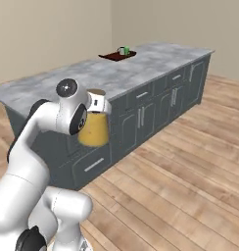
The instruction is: There is a tray on the dining counter. Grab the cup, mug, and pitcher and place them on the tray. The pitcher may be placed next to the tray if it cannot fit the tray.
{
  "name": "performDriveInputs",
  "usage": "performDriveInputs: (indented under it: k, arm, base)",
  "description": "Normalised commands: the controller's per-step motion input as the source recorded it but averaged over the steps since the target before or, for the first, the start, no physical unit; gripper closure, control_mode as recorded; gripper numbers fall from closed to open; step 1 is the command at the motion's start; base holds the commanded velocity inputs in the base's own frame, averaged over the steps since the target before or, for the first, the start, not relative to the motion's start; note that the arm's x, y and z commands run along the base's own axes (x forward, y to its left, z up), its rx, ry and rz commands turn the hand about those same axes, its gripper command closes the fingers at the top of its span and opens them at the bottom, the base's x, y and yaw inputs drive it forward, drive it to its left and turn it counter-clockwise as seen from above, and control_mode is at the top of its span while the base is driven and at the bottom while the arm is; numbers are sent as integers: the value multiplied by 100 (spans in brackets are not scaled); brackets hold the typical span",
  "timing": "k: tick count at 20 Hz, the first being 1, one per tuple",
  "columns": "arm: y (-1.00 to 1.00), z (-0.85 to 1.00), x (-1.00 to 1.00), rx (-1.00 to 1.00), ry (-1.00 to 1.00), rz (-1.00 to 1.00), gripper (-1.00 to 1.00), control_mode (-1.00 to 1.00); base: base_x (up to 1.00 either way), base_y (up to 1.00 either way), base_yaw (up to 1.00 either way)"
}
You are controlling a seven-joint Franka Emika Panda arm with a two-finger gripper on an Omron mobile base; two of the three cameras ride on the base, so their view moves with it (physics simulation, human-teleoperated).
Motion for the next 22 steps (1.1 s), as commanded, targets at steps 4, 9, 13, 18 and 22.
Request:
performDriveInputs:
  k: [4, 9, 13, 18, 22]
  arm:
    - [0, 0, 0, 0, 0, 0, 100, 100]
    - [0, 0, 0, 0, 0, 0, 100, 100]
    - [0, 0, 0, 0, 0, 0, 100, 100]
    - [0, 0, 0, 0, 0, 0, 100, 100]
    - [0, 0, 0, 0, 0, 0, 100, 100]
  base:
    - [-22, 100, 11]
    - [49, 100, -5]
    - [92, 100, -16]
    - [70, 100, -16]
    - [40, 100, -12]
